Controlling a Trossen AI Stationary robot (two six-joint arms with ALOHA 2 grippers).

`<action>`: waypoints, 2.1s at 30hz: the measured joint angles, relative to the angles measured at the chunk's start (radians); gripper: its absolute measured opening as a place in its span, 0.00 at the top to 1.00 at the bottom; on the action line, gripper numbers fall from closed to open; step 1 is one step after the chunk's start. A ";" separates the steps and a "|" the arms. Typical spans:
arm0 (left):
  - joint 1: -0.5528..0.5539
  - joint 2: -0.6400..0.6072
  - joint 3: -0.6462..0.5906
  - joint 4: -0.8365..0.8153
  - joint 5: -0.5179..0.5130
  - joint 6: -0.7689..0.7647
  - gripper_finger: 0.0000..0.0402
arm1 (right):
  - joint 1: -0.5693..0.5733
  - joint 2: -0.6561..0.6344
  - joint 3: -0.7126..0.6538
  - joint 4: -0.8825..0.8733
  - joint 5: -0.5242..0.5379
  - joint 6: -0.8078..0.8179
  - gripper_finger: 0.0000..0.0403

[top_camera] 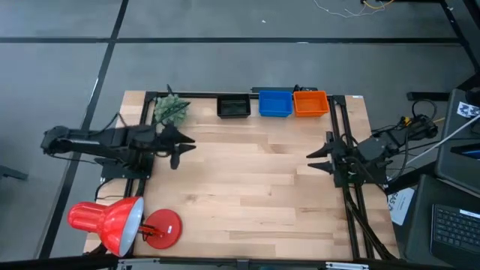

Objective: Stack baskets by color
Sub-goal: Return to Home Position

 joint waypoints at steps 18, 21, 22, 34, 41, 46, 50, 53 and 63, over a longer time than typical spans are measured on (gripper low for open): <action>-0.007 -0.388 -0.456 0.398 0.048 0.060 0.74 | 0.000 0.014 0.000 0.039 -0.041 -0.012 0.66; -0.007 -0.409 -0.485 0.433 0.049 0.060 0.74 | 0.000 0.014 0.000 0.039 -0.041 -0.012 0.66; -0.007 -0.409 -0.485 0.437 0.049 0.062 0.74 | 0.000 0.014 0.000 0.039 -0.041 -0.013 0.66; -0.007 -0.410 -0.485 0.424 0.043 0.040 0.74 | -0.026 -0.050 -0.289 0.336 -0.089 -0.094 0.66; -0.007 -0.410 -0.485 0.423 0.043 0.040 0.74 | -0.079 -0.135 -0.432 0.364 -0.131 -0.094 0.66; -0.007 -0.410 -0.485 0.422 0.043 0.040 0.74 | -0.091 -0.181 -0.470 0.378 -0.180 -0.101 0.66; -0.007 -0.410 -0.485 0.422 0.043 0.040 0.74 | -0.095 -0.217 -0.500 0.426 -0.179 -0.197 0.66; -0.007 -0.410 -0.485 0.422 0.042 0.040 0.74 | -0.095 -0.254 -0.543 0.483 -0.179 -0.234 0.66; -0.007 -0.410 -0.485 0.422 0.042 0.039 0.74 | -0.230 -0.375 -0.576 0.506 -0.179 -0.416 0.66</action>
